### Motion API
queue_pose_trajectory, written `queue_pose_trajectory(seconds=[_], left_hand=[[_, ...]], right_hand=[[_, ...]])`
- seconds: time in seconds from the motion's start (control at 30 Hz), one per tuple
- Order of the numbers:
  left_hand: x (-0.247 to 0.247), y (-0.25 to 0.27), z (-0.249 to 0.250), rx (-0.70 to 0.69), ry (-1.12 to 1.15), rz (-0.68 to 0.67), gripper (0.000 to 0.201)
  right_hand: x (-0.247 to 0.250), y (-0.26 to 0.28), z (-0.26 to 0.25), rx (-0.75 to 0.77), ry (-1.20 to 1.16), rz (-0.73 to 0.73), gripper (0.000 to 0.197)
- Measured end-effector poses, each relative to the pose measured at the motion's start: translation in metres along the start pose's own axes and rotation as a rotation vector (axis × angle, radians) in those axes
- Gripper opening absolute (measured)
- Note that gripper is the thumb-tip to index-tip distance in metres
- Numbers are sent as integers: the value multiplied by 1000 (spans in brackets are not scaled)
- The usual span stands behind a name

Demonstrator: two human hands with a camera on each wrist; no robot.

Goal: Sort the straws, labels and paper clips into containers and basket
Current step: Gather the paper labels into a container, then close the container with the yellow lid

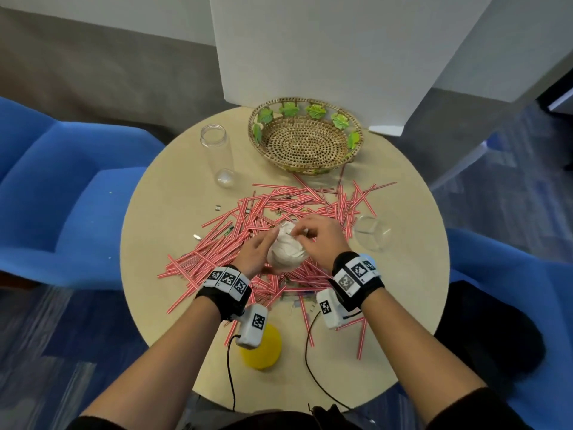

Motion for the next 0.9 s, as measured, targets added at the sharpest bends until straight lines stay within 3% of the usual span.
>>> queue_pose_trajectory(seconds=[0.1, 0.23, 0.27, 0.37, 0.4, 0.43, 0.47, 0.53, 0.6, 0.7, 0.8, 0.9], left_hand=[[3, 7, -8, -8, -46, 25, 22], [17, 17, -23, 16, 29, 87, 28], [22, 19, -26, 29, 63, 101, 32], [46, 22, -29, 22, 93, 177, 42], [54, 23, -29, 24, 94, 197, 45], [62, 23, -28, 28, 97, 217, 48], [70, 25, -27, 33, 108, 236, 49], [83, 27, -27, 36, 163, 273, 48], [92, 29, -27, 12, 186, 277, 43], [99, 31, -31, -6, 194, 264, 42], [101, 37, -36, -6, 157, 278, 47], [99, 40, -36, 14, 129, 289, 55]], right_hand=[[-12, 1, -4, 72, 220, -137, 13], [-28, 5, -9, 39, 425, -334, 25], [-29, 7, -13, 51, 357, -281, 23], [-26, 15, -17, 56, 71, 95, 14], [-27, 19, -17, 35, 43, 126, 12], [-31, 25, -16, 11, 62, 35, 10], [-40, 35, -14, -2, 130, -156, 12], [-67, 62, -9, 34, 315, -591, 39], [-95, 90, -2, 120, 457, -815, 73], [-125, 116, 5, 263, 636, -869, 98], [-136, 126, 2, 339, 714, -850, 96], [-137, 129, 0, 315, 671, -791, 86]])
Point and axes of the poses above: each hand's wrist, its own y-axis away from the middle knuckle, its own x-axis out of the back of the hand, z = x × y, the point moved 1 cm from there along -y, towards the middle knuckle
